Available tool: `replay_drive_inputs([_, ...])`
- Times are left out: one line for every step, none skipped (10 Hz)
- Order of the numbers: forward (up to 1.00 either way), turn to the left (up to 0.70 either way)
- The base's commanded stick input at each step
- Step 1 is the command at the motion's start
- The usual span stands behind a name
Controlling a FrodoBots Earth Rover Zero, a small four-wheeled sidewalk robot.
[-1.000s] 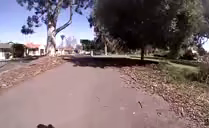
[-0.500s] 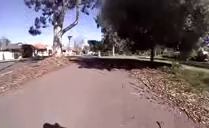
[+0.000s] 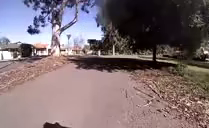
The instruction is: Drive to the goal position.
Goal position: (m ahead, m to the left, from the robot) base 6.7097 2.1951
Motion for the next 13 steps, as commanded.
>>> replay_drive_inputs([0.7, 0.04])
replay_drive_inputs([0.7, 0.3])
replay_drive_inputs([0.7, 0.32])
replay_drive_inputs([0.7, 0.34])
replay_drive_inputs([0.7, 0.23])
replay_drive_inputs([0.7, 0.13])
replay_drive_inputs([0.7, 0.03])
replay_drive_inputs([0.7, 0.0])
replay_drive_inputs([0.7, 0.0])
replay_drive_inputs([0.7, 0.0])
replay_drive_inputs([0.7, 0.0])
replay_drive_inputs([0.7, 0.0])
replay_drive_inputs([0.7, 0.0])
